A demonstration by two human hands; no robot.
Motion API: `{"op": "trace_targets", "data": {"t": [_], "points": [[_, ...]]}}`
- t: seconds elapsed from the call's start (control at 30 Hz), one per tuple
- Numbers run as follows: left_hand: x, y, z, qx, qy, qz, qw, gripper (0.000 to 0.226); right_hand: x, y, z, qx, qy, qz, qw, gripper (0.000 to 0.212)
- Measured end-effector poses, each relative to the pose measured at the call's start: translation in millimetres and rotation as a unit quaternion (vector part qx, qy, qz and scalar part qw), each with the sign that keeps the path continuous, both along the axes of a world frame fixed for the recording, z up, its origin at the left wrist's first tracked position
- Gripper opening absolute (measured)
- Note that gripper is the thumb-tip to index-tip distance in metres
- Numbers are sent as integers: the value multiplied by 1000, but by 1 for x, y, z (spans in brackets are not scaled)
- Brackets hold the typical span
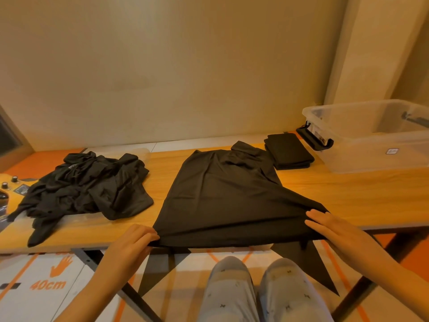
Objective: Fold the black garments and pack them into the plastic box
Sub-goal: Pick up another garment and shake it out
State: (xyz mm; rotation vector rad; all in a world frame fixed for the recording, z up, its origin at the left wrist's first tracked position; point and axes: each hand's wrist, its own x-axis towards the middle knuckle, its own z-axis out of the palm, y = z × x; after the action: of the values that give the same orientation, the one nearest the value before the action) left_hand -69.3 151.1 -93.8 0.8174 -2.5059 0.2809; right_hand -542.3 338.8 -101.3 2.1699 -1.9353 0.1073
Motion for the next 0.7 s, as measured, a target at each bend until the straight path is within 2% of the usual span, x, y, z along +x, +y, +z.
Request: {"op": "trace_targets", "data": {"t": [0.03,0.07,0.13,0.23,0.27,0.3,0.33,0.37,0.4,0.5,0.6,0.7], "points": [[1,1,-1,1,2,4,1000,24,-3,1,-2,1,5,-3,1000,139],[2,2,-2,6,5,11,1000,30,-4,2,-3,6,7,-6,1000,145],[1,7,-4,23,5,30,999,53,-5,4,-2,18,11,-19,1000,154],[3,10,-5,44,29,46,998,50,-3,5,2,52,-3,-40,998,149],[5,10,-3,51,47,41,997,39,-2,6,5,61,-9,-28,998,135],[8,8,-3,56,51,29,997,23,-2,7,7,56,-17,-6,998,110],[10,8,-1,68,50,30,996,22,-4,9,9,42,-28,2,999,80],[12,6,-1,76,40,25,996,33,-7,8,8,36,-33,-4,999,59],[13,3,-1,81,29,23,996,37,-10,5,9,49,-43,-18,998,51],[10,-6,0,88,35,48,994,38,-14,-10,17,56,-49,-47,996,52],[2,-9,1,108,46,69,991,56,-19,-32,30,111,-69,-47,990,67],[-6,-3,-1,124,37,88,988,61,-23,-55,42,156,-78,-52,983,78]]}}
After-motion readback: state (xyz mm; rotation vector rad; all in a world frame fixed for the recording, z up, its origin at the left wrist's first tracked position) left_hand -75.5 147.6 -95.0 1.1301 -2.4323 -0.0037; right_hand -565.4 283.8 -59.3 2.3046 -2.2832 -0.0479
